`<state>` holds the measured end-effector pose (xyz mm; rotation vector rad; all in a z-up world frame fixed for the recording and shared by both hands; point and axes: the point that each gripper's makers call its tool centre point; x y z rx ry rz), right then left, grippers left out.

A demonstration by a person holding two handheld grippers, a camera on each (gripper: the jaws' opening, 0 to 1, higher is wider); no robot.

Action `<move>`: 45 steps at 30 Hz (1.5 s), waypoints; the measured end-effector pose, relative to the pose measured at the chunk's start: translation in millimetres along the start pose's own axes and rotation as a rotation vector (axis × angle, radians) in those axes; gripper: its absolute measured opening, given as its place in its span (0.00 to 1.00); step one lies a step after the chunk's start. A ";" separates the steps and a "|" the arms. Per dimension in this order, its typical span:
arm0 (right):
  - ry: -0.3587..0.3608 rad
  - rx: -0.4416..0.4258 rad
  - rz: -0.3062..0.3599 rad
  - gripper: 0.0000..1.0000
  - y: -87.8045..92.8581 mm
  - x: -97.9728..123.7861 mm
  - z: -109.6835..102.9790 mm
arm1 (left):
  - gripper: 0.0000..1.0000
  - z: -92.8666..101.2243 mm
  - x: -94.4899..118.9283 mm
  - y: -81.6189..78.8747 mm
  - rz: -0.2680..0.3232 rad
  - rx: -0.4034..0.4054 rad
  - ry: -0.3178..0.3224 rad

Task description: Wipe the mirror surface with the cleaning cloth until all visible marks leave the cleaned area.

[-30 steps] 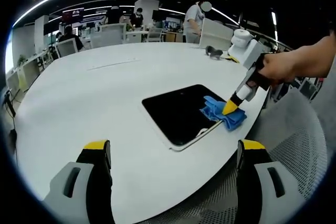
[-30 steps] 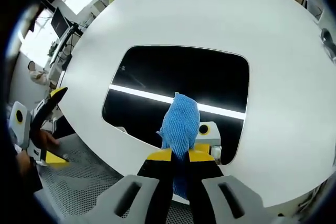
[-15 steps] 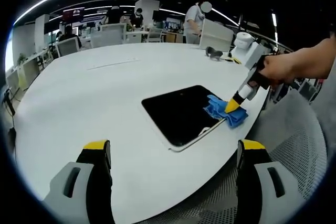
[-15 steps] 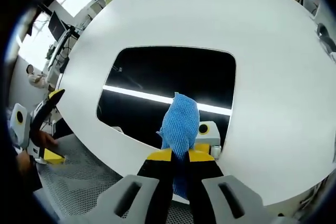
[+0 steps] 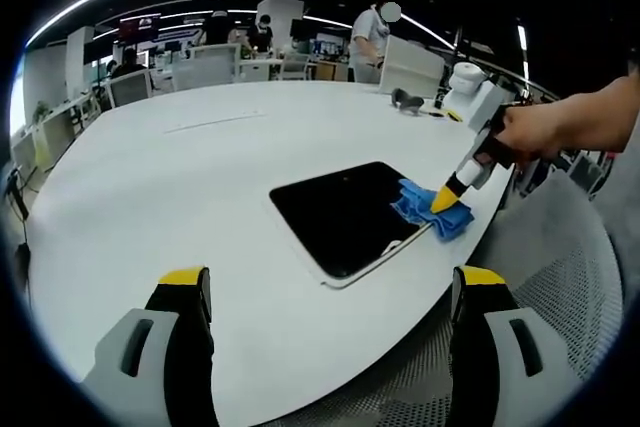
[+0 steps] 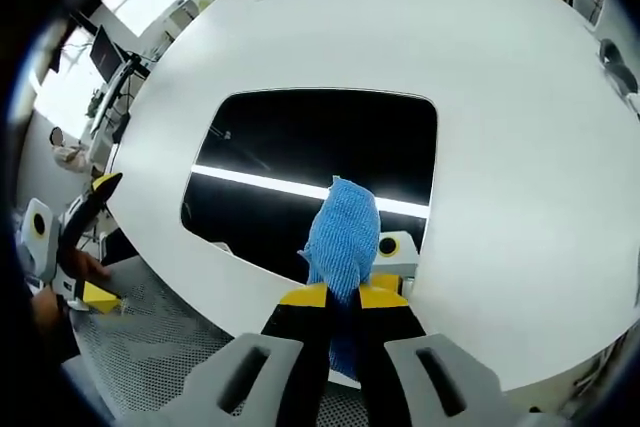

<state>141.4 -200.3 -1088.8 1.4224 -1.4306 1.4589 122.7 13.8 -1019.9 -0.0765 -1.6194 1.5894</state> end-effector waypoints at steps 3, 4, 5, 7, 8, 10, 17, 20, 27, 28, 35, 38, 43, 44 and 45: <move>0.006 0.005 -0.005 0.03 0.0 0.4 2.9 | 0.99 -0.1 0.3 -0.4 0.002 0.000 -0.001; 0.007 0.004 -0.006 0.03 -0.1 0.4 4.6 | 0.99 -0.3 0.4 -0.1 0.001 0.000 -0.001; 0.008 0.002 -0.006 0.03 0.0 0.5 5.7 | 0.99 -0.4 0.5 -0.1 0.001 0.000 -0.001; 0.012 0.001 -0.007 0.03 0.8 1.4 7.5 | 0.99 -0.4 0.5 -0.1 0.002 0.000 0.000; 0.013 0.000 -0.008 0.03 1.2 1.8 8.4 | 0.99 -0.6 0.3 0.1 0.002 0.001 0.001; 0.014 -0.005 -0.008 0.03 0.9 1.2 10.6 | 0.99 -0.3 0.2 0.1 0.002 0.003 0.002; 0.016 -0.007 -0.011 0.03 0.9 1.3 11.3 | 0.99 -0.1 -0.2 0.3 0.001 0.003 0.001; 0.013 -0.010 -0.012 0.03 -0.4 -0.2 12.2 | 0.99 -0.2 -0.5 0.5 0.001 0.002 0.003; 0.020 -0.010 -0.005 0.03 -6.3 -2.1 12.3 | 0.99 0.3 -1.0 0.2 -0.001 0.002 0.003; 0.023 -0.008 -0.005 0.03 -7.6 -2.4 12.6 | 0.99 0.6 -0.8 0.1 -0.001 0.003 0.003; 0.035 -0.006 -0.003 0.02 -15.4 -3.8 14.8 | 0.99 0.7 -0.3 -0.5 0.003 0.006 0.003; 0.042 -0.006 0.004 0.02 -21.3 -4.7 16.5 | 0.99 0.6 -0.6 -0.1 0.002 0.005 0.004; 0.049 -0.007 0.005 0.02 -30.7 -5.5 19.2 | 0.99 0.6 -0.6 0.2 0.000 0.007 0.005; 0.051 -0.008 0.005 0.02 -33.2 -5.3 19.8 | 0.99 0.7 -0.2 0.1 0.001 0.006 0.005; 0.052 -0.007 0.005 0.02 -35.5 -6.3 21.0 | 0.99 0.8 -0.2 0.3 0.000 0.007 0.005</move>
Point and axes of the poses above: the point that each gripper's makers call its tool centre point, and the gripper's own axes: x roughly backward along the fingers, z roughly to its right, y roughly out of its underside, and after that the axes turned 2 degrees about y, right-handed
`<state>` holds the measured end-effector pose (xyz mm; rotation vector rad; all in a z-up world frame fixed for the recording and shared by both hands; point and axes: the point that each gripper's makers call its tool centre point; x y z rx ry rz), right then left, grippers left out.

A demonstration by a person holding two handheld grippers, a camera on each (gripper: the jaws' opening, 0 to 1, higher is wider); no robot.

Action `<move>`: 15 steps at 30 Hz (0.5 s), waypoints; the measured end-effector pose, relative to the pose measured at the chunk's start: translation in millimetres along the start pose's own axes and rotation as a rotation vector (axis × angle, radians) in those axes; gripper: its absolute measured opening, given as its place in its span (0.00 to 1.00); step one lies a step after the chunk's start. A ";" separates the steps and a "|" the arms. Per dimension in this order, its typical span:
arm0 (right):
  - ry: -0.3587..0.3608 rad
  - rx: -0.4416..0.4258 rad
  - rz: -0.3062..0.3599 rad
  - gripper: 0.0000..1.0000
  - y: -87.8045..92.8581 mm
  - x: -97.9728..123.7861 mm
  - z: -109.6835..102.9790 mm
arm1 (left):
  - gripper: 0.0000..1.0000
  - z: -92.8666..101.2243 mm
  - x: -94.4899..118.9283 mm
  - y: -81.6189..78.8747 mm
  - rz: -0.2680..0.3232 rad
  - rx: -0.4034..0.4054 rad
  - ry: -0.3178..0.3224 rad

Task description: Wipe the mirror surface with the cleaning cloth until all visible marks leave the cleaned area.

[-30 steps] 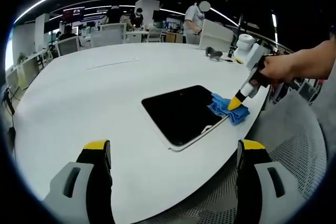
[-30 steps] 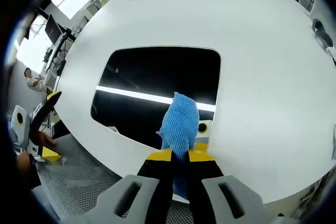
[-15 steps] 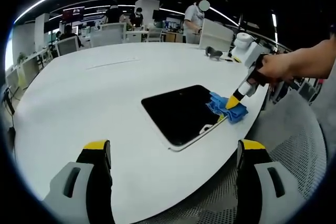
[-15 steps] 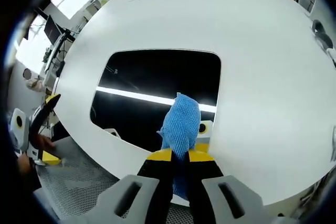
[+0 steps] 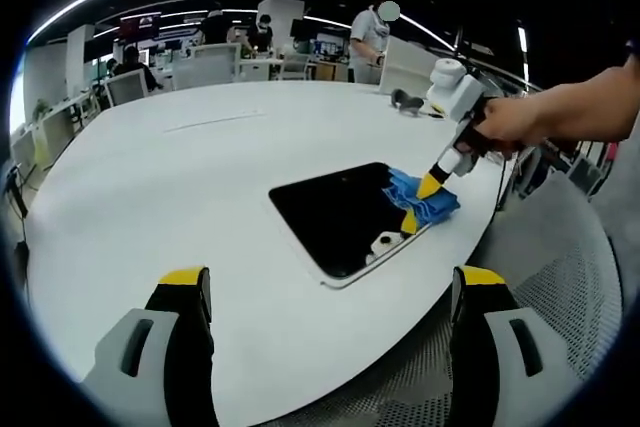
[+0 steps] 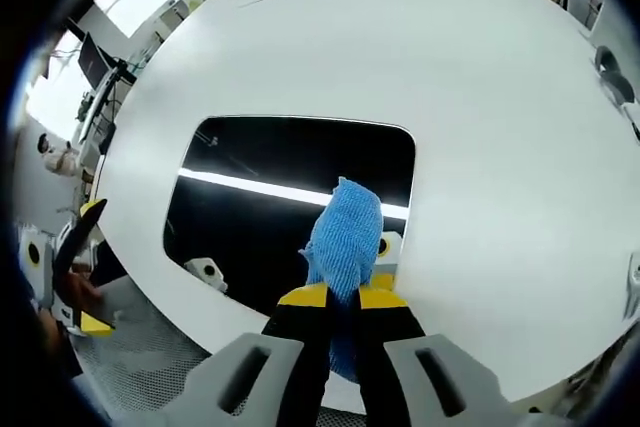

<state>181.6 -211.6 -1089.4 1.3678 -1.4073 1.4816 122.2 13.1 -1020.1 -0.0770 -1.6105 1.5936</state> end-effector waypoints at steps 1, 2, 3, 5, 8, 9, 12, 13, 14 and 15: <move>0.001 -0.004 0.000 0.02 -3.1 -0.8 1.3 | 0.99 -0.1 0.0 0.1 -0.001 -0.001 0.000; 0.002 -0.003 0.000 0.02 -5.5 -2.2 2.6 | 0.99 -0.4 0.0 0.0 0.000 -0.001 -0.001; 0.004 -0.005 0.001 0.02 -8.5 -3.1 4.0 | 0.99 -0.5 0.0 0.4 -0.001 0.002 -0.001; 0.006 -0.008 0.003 0.02 -11.9 -3.3 5.2 | 0.99 -0.4 0.3 0.0 -0.001 0.001 -0.001; 0.008 -0.010 0.005 0.02 -15.7 -3.4 6.2 | 0.99 -0.9 0.1 0.1 0.000 0.003 -0.001; 0.009 -0.011 0.005 0.02 -17.6 -3.3 6.5 | 0.99 -1.1 0.1 -0.2 0.002 0.003 -0.002; 0.014 -0.010 0.009 0.02 -24.9 -6.1 10.0 | 0.99 -0.5 -0.2 0.5 -0.003 0.001 0.001; 0.013 -0.024 0.002 0.02 -25.8 -6.5 10.7 | 0.99 -0.2 -0.2 0.6 -0.004 0.002 0.001; 0.018 -0.017 0.010 0.02 -29.2 -7.0 12.1 | 0.99 -0.1 -0.2 0.8 -0.005 0.003 0.002; 0.016 -0.022 0.001 0.02 -29.5 -7.3 12.2 | 0.99 -0.4 -0.6 1.2 -0.006 0.003 0.002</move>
Point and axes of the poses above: the point that each gripper's makers call its tool centre point, and the gripper's own axes: x roughly backward along the fingers, z roughly to its right, y roughly out of its underside, and after that the axes turned 2 degrees about y, right-handed
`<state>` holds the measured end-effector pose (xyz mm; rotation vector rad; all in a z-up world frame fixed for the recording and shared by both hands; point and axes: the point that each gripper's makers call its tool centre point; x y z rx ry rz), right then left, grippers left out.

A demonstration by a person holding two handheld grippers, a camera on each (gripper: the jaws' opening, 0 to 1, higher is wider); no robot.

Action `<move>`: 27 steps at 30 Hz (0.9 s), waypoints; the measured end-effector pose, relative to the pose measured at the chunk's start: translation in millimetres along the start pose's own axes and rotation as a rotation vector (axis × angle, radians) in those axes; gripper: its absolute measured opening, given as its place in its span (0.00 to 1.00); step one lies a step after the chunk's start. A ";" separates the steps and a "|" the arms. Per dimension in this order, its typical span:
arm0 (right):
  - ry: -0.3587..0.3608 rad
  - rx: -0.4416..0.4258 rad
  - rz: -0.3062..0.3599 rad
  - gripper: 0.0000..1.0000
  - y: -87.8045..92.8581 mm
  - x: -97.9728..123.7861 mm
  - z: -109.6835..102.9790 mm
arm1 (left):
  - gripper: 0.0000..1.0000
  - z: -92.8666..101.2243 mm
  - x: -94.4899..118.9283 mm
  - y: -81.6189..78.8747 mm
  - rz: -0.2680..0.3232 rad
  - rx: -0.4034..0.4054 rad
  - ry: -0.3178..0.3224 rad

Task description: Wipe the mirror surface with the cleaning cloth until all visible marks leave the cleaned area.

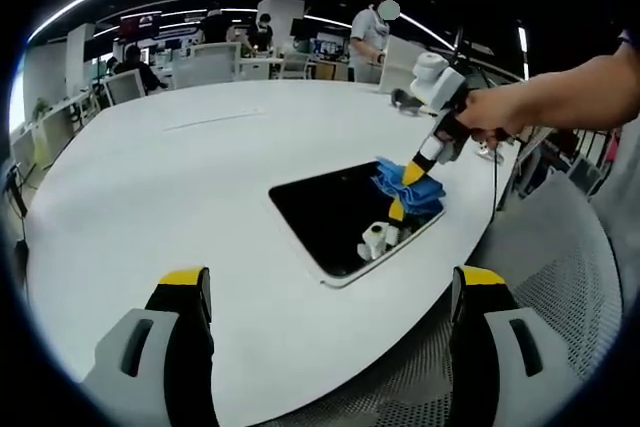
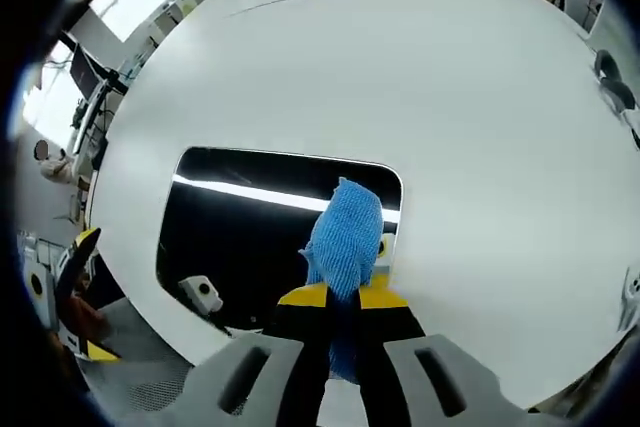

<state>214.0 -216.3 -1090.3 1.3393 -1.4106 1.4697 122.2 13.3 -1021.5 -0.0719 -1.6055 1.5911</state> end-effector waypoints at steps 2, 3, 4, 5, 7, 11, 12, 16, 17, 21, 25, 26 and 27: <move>0.014 0.022 0.011 0.02 -4.0 0.2 1.9 | 0.99 -0.1 -0.1 0.0 0.000 0.001 0.000; 0.008 0.001 -0.004 0.02 -3.8 -0.8 1.6 | 0.99 0.0 0.0 -0.2 0.002 0.001 0.001; 0.019 0.036 0.026 0.02 -10.8 -2.3 4.4 | 0.99 0.2 0.1 -0.2 0.002 0.002 0.001; 0.014 0.019 0.008 0.02 -9.3 -2.9 3.5 | 0.99 0.2 0.1 -0.4 0.002 0.002 0.002; 0.023 0.032 0.016 0.02 -12.4 -3.6 5.7 | 0.99 0.2 0.1 -0.1 0.002 0.002 0.003; 0.026 0.031 0.009 0.02 -14.0 -2.7 4.5 | 0.99 1.0 0.4 -0.1 -0.001 0.001 0.005; 0.028 0.038 0.011 0.02 -15.5 -3.1 5.0 | 0.99 0.9 0.2 0.2 -0.002 0.003 0.006; 0.030 0.035 0.009 0.02 -20.5 -4.6 6.2 | 0.99 -0.1 -0.2 0.7 -0.003 0.002 0.003; 0.031 0.036 0.010 0.02 -22.4 -4.9 6.5 | 0.99 0.0 -0.3 0.7 -0.003 0.002 0.003; 0.037 0.038 0.014 0.02 -29.4 -6.2 7.0 | 0.99 0.5 -0.1 0.1 -0.004 0.003 0.003; 0.040 0.042 0.016 0.02 -34.8 -6.5 7.0 | 0.99 0.4 -0.1 0.1 -0.002 0.005 0.003; 0.041 0.041 0.017 0.02 -36.2 -6.5 7.0 | 0.99 -0.1 -0.3 0.3 -0.001 0.004 0.002; 0.041 0.041 0.017 0.02 -37.4 -7.0 7.3 | 0.99 -0.2 -0.4 0.3 0.000 0.005 0.002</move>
Point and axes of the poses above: the point that each gripper's makers call its tool centre point, and the gripper's own axes: x roughly backward along the fingers, z roughly to its right, y roughly out of its underside, and after that the axes turned 2 degrees about y, right-handed
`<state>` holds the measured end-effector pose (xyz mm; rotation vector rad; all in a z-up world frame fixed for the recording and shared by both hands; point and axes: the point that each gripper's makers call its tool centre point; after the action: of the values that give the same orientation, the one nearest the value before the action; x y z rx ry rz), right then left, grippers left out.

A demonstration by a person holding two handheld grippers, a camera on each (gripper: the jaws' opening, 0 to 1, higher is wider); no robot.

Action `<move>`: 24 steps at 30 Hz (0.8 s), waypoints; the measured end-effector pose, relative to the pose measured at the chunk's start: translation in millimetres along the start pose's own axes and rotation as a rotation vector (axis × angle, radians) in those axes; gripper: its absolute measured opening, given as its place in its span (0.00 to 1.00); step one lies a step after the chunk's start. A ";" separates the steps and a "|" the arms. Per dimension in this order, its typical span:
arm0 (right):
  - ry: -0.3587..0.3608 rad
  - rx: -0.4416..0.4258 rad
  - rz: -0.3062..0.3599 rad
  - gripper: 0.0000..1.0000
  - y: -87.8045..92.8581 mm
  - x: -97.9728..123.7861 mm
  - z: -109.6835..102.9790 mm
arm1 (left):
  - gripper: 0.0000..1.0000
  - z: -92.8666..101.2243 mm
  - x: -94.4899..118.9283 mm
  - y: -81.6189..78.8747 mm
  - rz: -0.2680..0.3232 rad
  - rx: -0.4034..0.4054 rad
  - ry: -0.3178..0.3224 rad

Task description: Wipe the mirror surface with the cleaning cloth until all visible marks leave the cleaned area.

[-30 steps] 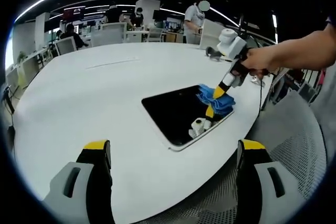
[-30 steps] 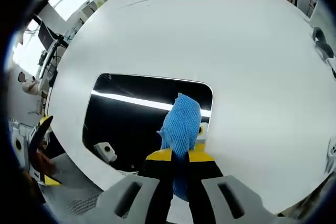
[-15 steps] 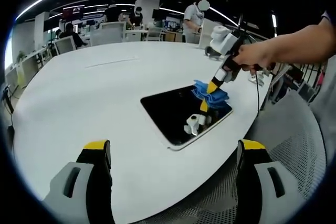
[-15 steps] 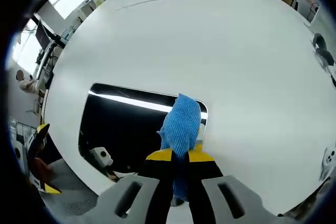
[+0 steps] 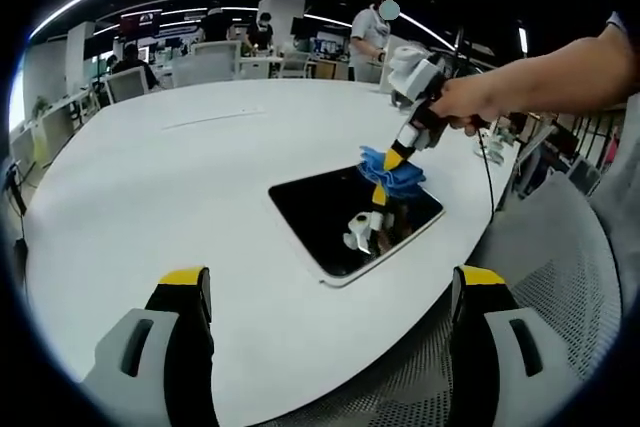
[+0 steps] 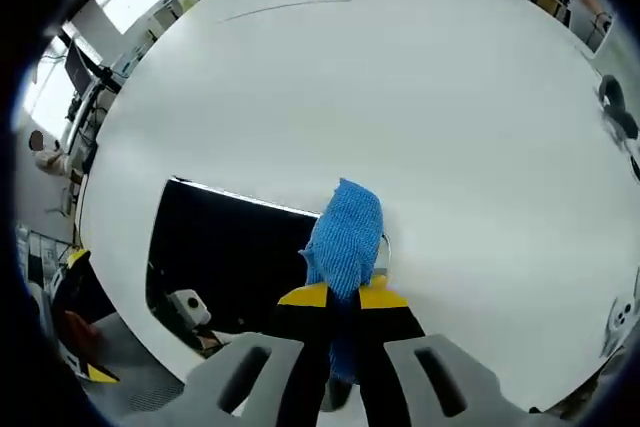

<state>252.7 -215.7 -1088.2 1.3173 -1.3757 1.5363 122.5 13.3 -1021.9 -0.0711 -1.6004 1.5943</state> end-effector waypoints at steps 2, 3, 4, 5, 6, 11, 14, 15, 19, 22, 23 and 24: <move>0.001 0.000 0.001 0.02 -1.8 -0.4 0.2 | 0.99 0.6 0.2 -0.4 0.000 0.000 0.000; 0.001 -0.002 0.000 0.02 -2.8 -0.9 0.4 | 0.99 0.6 0.2 -0.6 0.000 0.000 0.000; 0.001 -0.001 0.001 0.02 -4.3 -2.0 1.0 | 0.99 0.5 0.3 -0.8 0.001 -0.001 0.000; 0.001 -0.004 0.001 0.02 -5.2 -2.7 1.3 | 0.99 0.0 0.2 -0.9 0.002 0.000 -0.001; 0.001 -0.005 0.001 0.02 -5.9 -2.9 1.5 | 0.99 -0.2 0.2 -1.1 0.004 0.002 -0.002; 0.001 -0.002 0.002 0.02 -6.5 -0.9 -0.2 | 0.99 -1.4 0.4 -2.2 0.010 0.008 -0.005; 0.000 0.001 -0.003 0.02 -7.2 -2.3 0.5 | 0.99 -2.0 0.7 -2.6 0.013 0.010 -0.008; -0.001 0.001 -0.004 0.02 -7.3 -2.5 0.7 | 0.99 -2.2 0.8 -2.6 0.013 0.009 -0.008; -0.003 0.003 -0.002 0.02 -6.7 -1.7 0.3 | 0.99 -1.9 1.1 -3.1 0.015 0.009 -0.008; -0.002 0.007 0.000 0.02 -5.2 0.4 -0.9 | 0.99 -2.4 1.2 -2.8 0.016 0.009 -0.010; -0.003 0.008 0.001 0.02 -4.8 0.7 -1.1 | 0.99 -2.5 1.1 -2.8 0.016 0.010 -0.010; -0.006 0.007 0.003 0.03 -4.6 1.0 -1.1 | 0.99 -2.5 1.0 -2.7 0.015 0.010 -0.010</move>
<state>256.5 -213.8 -1085.9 1.3257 -1.3778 1.5409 124.7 15.4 -1019.6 -0.0700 -1.6033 1.6165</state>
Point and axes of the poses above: the point that each gripper's makers call its tool centre point, and the gripper's own axes: x roughly backward along the fingers, z roughly to its right, y roughly out of its underside, and after that the axes turned 2 degrees about y, right-handed
